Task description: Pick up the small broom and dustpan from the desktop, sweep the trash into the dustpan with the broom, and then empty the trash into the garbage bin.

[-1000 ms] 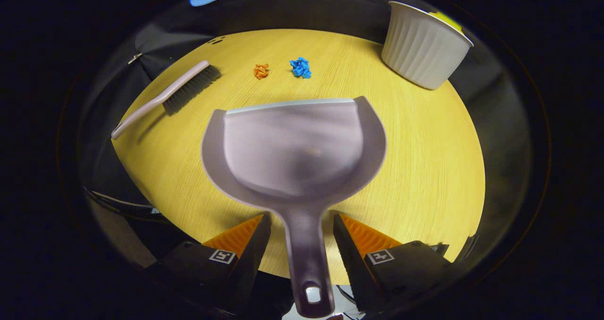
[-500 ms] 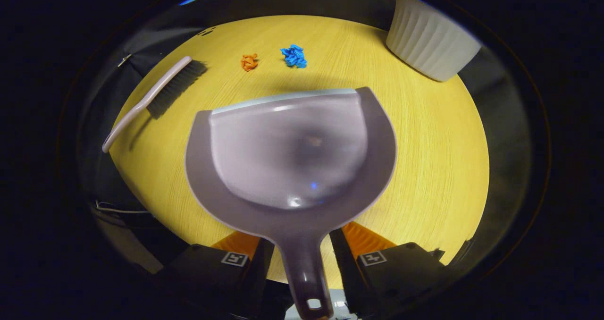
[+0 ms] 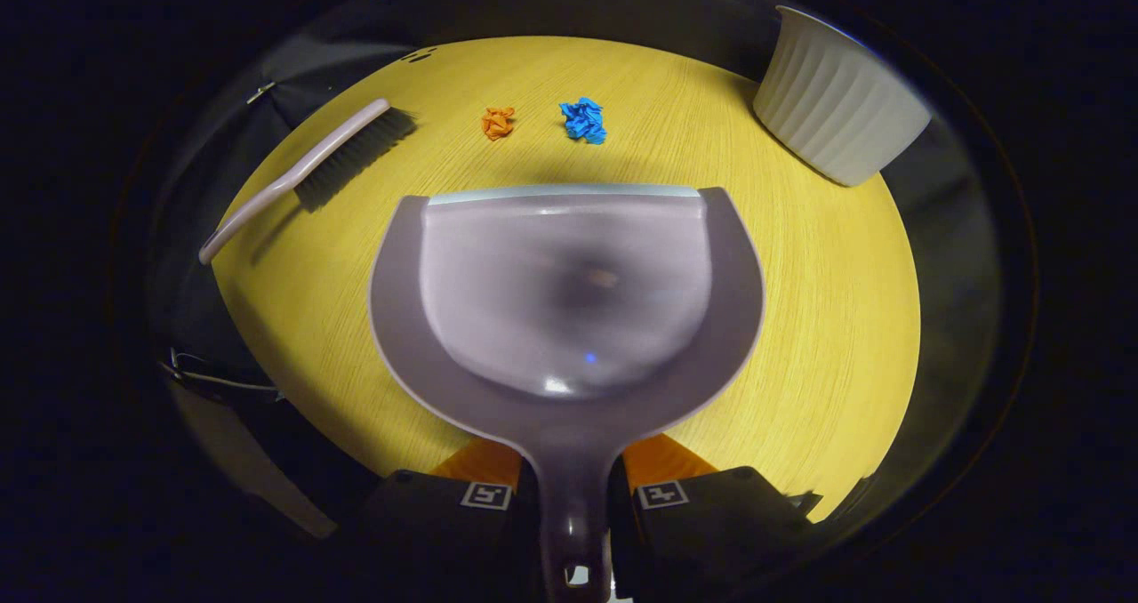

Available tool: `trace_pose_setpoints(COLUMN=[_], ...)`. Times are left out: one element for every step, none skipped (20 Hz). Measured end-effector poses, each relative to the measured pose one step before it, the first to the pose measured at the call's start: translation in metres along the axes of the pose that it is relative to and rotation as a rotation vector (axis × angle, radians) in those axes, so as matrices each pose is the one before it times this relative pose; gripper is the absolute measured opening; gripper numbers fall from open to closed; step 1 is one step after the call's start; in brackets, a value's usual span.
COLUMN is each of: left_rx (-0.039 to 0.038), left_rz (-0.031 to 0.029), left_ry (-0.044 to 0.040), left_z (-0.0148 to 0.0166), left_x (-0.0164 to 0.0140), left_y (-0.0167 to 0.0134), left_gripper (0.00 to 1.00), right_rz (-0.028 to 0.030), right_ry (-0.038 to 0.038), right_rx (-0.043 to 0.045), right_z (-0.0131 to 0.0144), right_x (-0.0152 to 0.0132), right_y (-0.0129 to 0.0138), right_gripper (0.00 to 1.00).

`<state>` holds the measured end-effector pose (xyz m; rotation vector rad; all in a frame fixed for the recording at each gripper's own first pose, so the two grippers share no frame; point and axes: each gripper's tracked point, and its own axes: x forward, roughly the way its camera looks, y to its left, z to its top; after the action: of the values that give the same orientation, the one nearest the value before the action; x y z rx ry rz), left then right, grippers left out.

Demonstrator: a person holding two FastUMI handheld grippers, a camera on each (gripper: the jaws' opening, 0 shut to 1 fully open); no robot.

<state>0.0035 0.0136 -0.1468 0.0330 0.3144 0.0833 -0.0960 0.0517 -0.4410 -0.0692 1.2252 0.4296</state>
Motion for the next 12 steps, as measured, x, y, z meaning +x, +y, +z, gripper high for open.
trace_pose_setpoints(left_rx=[-0.0012,0.00194,0.0018,-0.00461,-0.0115,-0.01508,-0.00966,-0.01081,-0.01304,-0.01416,-0.0091,0.00825], left_rz=[-0.00673,-0.01403,-0.02332,-0.02828,-0.03131,-0.04074,-0.01838,-0.00664,-0.00886,-0.00502,-0.00484,-0.00471], left_ry=[0.02818,0.02523,0.03176,0.04757,0.05713,0.07098,0.088,0.08558,0.08082,0.07415,0.06249,0.06977], left_z=[-0.00853,-0.00745,-0.01035,-0.0136,-0.01874,-0.02341,-0.01989,-0.01975,-0.0193,-0.01733,-0.0175,-0.01519], left_x=[0.00271,0.00425,0.00446,0.0057,0.0039,0.00945,0.0072,0.00541,0.00936,0.00833,0.01366,0.0177], left_y=[-0.00181,-0.00266,-0.00319,-0.00482,-0.00372,-0.00664,-0.00427,0.00064,0.0013,-0.00011,-0.0015,-0.00007], left_gripper=[0.97,0.97,0.98,0.97,0.97,0.97,0.97,0.98,0.98,0.96,0.96,0.93], right_rz=[0.00502,0.00997,0.0139,0.00932,0.00326,0.0009,0.00171,-0.00191,-0.00018,-0.00091,-0.00226,-0.0008], right_ry=[-0.0023,-0.00601,-0.00699,-0.01359,-0.01312,-0.01033,-0.00791,-0.00844,-0.00492,-0.00151,-0.00208,-0.00366], right_rx=[-0.01582,-0.01267,-0.00739,-0.00208,-0.00131,0.0038,0.00815,0.00665,0.00094,-0.00166,-0.00182,-0.00213], right_z=[-0.0009,0.00041,0.00062,0.00179,0.00247,0.00146,0.00132,0.00131,0.00019,-0.0009,-0.00052,-0.00013], right_x=[-0.00215,-0.00255,-0.00485,-0.00466,-0.0049,-0.00532,-0.00408,-0.00335,-0.00334,-0.00158,-0.00244,-0.00429], right_y=[0.00123,0.0019,0.00238,0.00053,-0.00095,-0.00201,-0.00196,-0.00266,-0.00165,-0.00197,-0.00178,-0.00137], right_gripper=[0.36,0.41,0.36,0.36,0.36,0.36,0.36,0.36,0.36,0.41,0.41,0.36])
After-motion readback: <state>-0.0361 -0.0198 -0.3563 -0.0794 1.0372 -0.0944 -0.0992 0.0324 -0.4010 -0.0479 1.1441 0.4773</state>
